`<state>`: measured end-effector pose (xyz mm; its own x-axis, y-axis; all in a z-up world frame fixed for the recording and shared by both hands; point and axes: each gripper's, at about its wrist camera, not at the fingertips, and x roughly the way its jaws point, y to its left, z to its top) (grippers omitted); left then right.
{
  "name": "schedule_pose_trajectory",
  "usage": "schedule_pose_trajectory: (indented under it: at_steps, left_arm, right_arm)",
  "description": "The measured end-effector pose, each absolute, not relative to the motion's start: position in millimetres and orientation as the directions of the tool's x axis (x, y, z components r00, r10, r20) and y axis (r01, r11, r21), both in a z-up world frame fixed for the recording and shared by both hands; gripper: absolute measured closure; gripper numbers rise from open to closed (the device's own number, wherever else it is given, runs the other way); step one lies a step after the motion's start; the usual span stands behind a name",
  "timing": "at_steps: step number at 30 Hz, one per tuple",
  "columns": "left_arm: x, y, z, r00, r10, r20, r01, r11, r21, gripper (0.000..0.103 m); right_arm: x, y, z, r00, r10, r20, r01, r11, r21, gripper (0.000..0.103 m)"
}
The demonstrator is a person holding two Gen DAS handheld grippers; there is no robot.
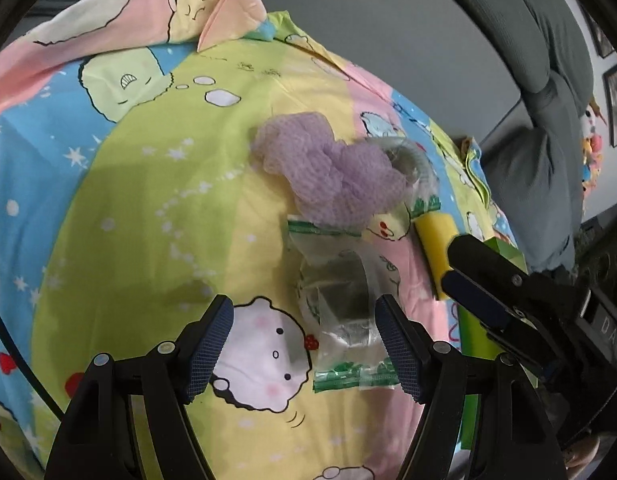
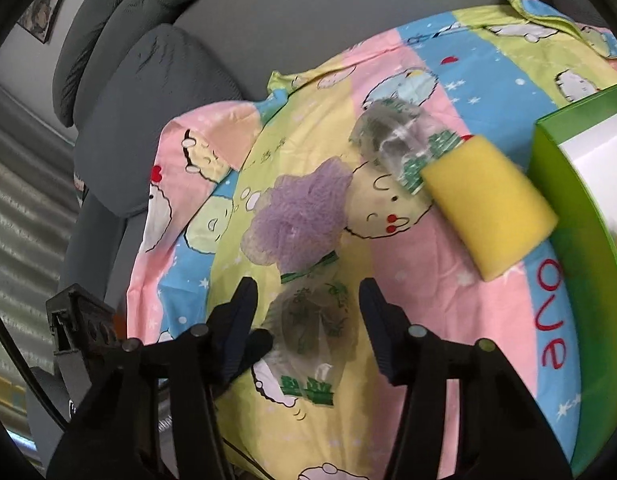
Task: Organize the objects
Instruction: 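Close the right gripper on the clear green-print plastic bag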
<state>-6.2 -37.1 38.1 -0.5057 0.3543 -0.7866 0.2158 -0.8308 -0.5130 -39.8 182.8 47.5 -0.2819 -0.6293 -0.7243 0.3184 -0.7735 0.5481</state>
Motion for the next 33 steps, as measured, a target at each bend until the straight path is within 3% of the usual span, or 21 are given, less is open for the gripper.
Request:
schedule_pose_trajectory:
  at_steps: [6,10,23,27,33]
  left_arm:
    - [-6.0,-33.4,34.6,-0.5,0.392,-0.773,0.183,-0.824,-0.536,0.03]
    - [-8.7,-29.0,26.8,-0.475,0.437,-0.764,0.174,-0.804,-0.569,0.03]
    - [-13.3,-9.6,22.2,-0.457,0.454,-0.765,0.14,-0.813,-0.566,0.03]
    - [-13.5,-5.3,25.7,-0.466,0.483,-0.741,0.108,-0.801,-0.589,0.049]
    - [-9.0,2.9,37.8,-0.487,0.453,-0.747,0.086,-0.826,-0.557,0.05]
  right_arm:
    - [-53.0,171.8,33.7,-0.211,-0.619,-0.757,0.314,-0.776,0.547,0.048]
    - [-55.9,168.6,23.6,-0.16,-0.633,-0.757,0.305,-0.761,0.572,0.041]
    - [-53.7,169.0,-0.3,-0.103,-0.615,-0.782,0.272,-0.773,0.573,0.043]
    - [-54.8,172.5,-3.9,-0.095,-0.632,-0.769,0.261,-0.762,0.593,0.046]
    - [-48.7,174.8,1.6,-0.107,-0.644,-0.757,0.273,-0.751,0.601,0.048]
